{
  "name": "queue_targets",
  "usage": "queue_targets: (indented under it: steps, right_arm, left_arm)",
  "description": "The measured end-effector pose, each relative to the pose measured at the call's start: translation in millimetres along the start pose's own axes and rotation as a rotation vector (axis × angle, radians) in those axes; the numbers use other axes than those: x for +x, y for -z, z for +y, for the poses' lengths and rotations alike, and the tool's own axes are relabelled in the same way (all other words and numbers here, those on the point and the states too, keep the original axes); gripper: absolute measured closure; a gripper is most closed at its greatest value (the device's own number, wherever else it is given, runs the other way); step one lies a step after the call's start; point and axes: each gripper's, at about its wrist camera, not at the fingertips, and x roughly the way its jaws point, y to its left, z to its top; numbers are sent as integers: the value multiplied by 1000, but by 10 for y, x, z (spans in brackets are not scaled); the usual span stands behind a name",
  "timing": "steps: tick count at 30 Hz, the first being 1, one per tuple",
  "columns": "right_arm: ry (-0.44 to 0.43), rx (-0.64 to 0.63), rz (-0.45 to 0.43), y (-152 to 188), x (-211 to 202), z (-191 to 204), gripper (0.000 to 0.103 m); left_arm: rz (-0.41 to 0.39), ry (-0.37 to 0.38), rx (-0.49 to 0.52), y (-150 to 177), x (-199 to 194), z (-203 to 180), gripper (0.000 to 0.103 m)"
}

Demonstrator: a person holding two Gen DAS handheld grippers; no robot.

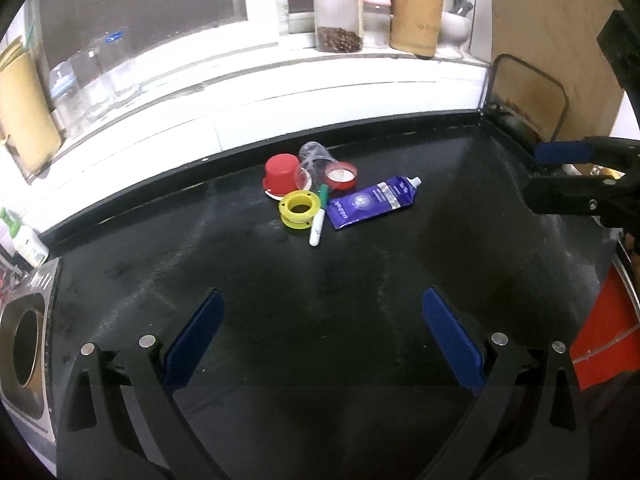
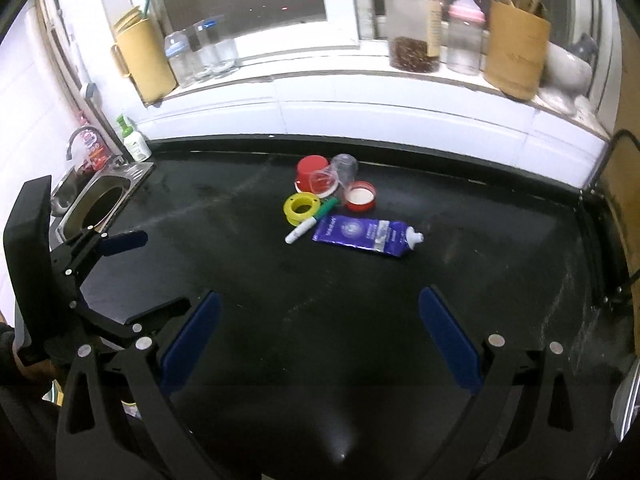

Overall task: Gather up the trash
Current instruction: 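Grasp the yellow tape roll with the left tool while the right tool grasps the clear plastic cup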

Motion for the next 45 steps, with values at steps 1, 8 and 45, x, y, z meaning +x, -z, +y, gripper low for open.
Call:
queue_targets:
  steps: [1,8,45]
  right_arm:
    - [-2,1,1,2,10,-25,7]
    - [-1,-20,14,-103,144,-83,7]
    - [-20,-159,242,-1189,2649,-228,92]
  left_arm:
    - [2,0,-2,-15,23,3,7]
    - [16,-10,-32,-119,206,68,7]
    - [208,82,-80,-835,2395,776,86]
